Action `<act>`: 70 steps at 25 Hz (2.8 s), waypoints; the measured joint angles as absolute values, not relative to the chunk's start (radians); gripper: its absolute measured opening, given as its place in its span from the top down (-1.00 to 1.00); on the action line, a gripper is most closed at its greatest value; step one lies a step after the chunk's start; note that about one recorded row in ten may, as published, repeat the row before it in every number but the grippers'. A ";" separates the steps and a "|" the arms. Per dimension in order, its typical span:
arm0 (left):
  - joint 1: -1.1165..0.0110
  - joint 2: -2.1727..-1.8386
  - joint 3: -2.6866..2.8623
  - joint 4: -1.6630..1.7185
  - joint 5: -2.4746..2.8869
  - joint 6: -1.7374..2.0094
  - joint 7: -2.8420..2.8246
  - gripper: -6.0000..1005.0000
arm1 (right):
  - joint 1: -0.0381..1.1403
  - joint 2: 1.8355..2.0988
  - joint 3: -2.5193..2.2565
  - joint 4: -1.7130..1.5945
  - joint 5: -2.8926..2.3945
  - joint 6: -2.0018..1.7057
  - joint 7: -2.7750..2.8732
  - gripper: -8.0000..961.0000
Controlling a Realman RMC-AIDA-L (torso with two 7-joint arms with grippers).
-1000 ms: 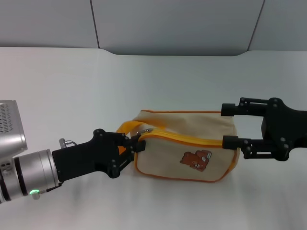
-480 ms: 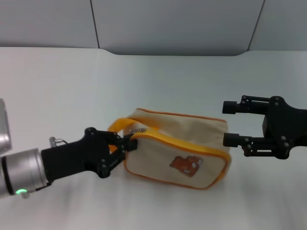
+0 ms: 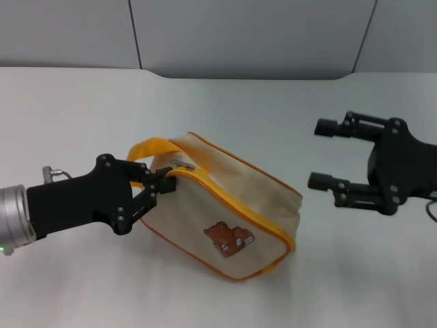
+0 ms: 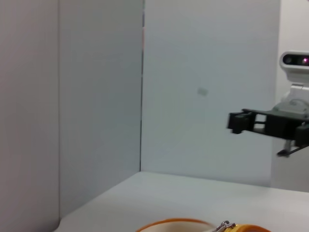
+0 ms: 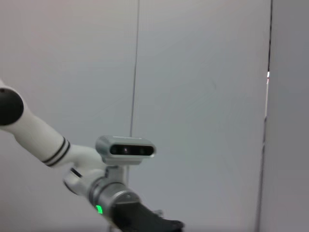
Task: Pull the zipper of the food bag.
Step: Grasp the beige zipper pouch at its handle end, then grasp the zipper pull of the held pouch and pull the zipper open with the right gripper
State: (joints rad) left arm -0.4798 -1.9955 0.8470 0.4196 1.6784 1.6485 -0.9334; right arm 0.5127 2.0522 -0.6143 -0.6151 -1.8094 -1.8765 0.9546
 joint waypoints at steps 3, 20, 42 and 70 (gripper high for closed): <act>-0.482 -1.995 0.846 0.447 1.684 1.682 -0.934 0.86 | 0.507 2.075 -0.614 -0.607 -1.773 -1.843 0.824 -0.27; -0.508 -2.009 0.853 0.452 1.686 1.696 -0.933 0.87 | 0.621 2.089 -0.630 -0.319 -1.684 -1.680 0.212 -0.20; -0.515 -2.017 0.848 0.453 1.683 1.695 -0.936 0.87 | 0.703 2.092 -0.714 -0.153 -1.686 -1.583 -0.171 0.23; -0.519 -2.007 0.843 0.466 1.685 1.702 -0.960 0.88 | 0.720 2.092 -0.726 -0.073 -1.678 -1.593 -0.266 0.23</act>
